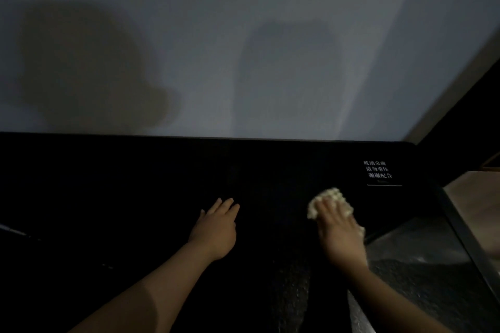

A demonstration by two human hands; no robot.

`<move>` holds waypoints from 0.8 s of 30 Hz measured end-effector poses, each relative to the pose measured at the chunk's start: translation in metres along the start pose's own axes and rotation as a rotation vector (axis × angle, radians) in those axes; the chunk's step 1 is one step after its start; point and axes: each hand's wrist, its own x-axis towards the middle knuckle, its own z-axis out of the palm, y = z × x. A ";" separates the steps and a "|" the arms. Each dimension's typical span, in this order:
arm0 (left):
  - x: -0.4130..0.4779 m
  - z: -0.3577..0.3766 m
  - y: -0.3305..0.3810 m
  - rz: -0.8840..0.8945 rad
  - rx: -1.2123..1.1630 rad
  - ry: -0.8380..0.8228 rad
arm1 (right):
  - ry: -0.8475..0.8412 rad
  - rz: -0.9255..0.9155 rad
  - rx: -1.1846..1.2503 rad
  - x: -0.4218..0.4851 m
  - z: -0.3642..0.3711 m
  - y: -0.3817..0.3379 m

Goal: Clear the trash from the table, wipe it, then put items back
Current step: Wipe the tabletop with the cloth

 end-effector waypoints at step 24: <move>-0.060 0.050 -0.016 -0.049 0.008 0.170 | -0.225 -0.426 -0.068 -0.092 0.031 -0.105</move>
